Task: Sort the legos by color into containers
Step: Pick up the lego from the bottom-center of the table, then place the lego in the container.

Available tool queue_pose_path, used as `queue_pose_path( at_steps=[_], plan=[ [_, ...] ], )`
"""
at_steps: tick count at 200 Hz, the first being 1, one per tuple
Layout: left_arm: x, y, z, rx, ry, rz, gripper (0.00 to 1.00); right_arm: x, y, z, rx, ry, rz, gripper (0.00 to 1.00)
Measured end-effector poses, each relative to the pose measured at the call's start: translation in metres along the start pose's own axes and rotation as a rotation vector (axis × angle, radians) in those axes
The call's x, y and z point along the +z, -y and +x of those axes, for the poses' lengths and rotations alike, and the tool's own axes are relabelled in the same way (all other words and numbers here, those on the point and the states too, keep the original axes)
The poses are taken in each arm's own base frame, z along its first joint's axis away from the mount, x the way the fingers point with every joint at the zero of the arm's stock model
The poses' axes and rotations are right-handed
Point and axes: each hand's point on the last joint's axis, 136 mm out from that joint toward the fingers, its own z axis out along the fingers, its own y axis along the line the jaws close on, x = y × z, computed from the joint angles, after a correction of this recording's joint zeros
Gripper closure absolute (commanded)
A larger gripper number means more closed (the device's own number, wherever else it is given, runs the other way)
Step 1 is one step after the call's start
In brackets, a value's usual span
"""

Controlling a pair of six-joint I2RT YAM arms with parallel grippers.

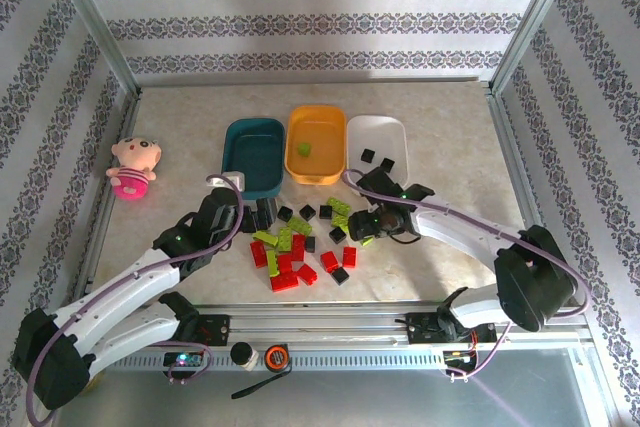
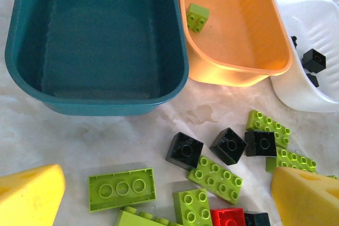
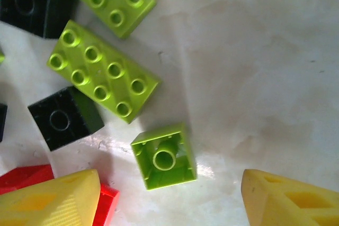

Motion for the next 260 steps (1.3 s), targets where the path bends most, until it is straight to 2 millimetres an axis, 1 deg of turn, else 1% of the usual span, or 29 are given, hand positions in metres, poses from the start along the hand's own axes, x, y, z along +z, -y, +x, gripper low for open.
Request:
queue_pose_path(
  at_steps=[21,35,54,77,102,118,138,157,167,181,201,211,218,230,237,249,260],
  plan=[
    [0.0,-0.001,0.001,0.0,-0.002,-0.002,0.01,0.012,-0.003,0.007,-0.03,-0.044,0.007,0.33],
    [0.0,-0.001,0.001,0.0,-0.002,-0.002,0.01,0.022,-0.001,0.011,-0.034,-0.075,0.021,0.36],
    [0.0,-0.001,0.001,0.0,-0.001,-0.001,0.01,0.034,0.003,0.017,-0.039,-0.117,0.043,0.41],
    [-0.001,0.0,0.0,-0.001,0.002,0.0,0.01,0.042,0.007,0.019,-0.054,-0.139,0.068,0.5],
    [-0.001,-0.001,0.0,-0.004,0.004,0.001,0.01,0.043,0.006,0.013,-0.061,-0.128,0.071,0.63],
    [-0.001,-0.002,-0.001,-0.008,0.006,-0.002,0.01,0.042,0.004,0.008,-0.072,-0.112,0.065,0.7],
    [-0.001,-0.002,-0.002,-0.01,0.009,-0.003,0.01,0.04,0.002,0.005,-0.08,-0.098,0.058,0.73],
    [-0.003,-0.003,-0.004,-0.014,0.016,-0.003,0.01,0.025,-0.002,-0.004,-0.08,-0.047,0.036,0.74],
    [-0.003,-0.003,-0.004,-0.015,0.019,-0.002,0.01,0.012,-0.008,-0.014,-0.082,-0.001,0.015,0.74],
    [-0.003,-0.004,-0.005,-0.015,0.022,-0.006,0.01,-0.01,-0.02,-0.038,-0.082,0.081,-0.023,0.74],
    [-0.003,-0.006,-0.006,-0.018,0.029,-0.021,0.01,-0.042,-0.043,-0.088,-0.079,0.217,-0.083,0.74],
    [-0.002,-0.008,-0.005,-0.021,0.027,-0.031,0.01,-0.053,-0.053,-0.114,-0.075,0.276,-0.105,0.74],
    [-0.001,-0.01,-0.003,-0.021,0.019,-0.04,0.01,-0.057,-0.059,-0.132,-0.072,0.308,-0.116,0.73],
    [0.001,-0.013,0.002,-0.02,-0.001,-0.059,0.01,-0.057,-0.068,-0.159,-0.065,0.345,-0.127,0.73],
    [0.001,-0.016,0.005,-0.018,-0.015,-0.069,0.01,-0.053,-0.071,-0.174,-0.059,0.355,-0.127,0.74],
    [0.001,-0.018,0.01,-0.016,-0.033,-0.08,0.01,-0.038,-0.074,-0.196,-0.048,0.357,-0.122,0.73],
    [0.0,-0.02,0.012,-0.015,-0.046,-0.087,0.01,-0.021,-0.073,-0.21,-0.038,0.345,-0.109,0.73]
  ],
)
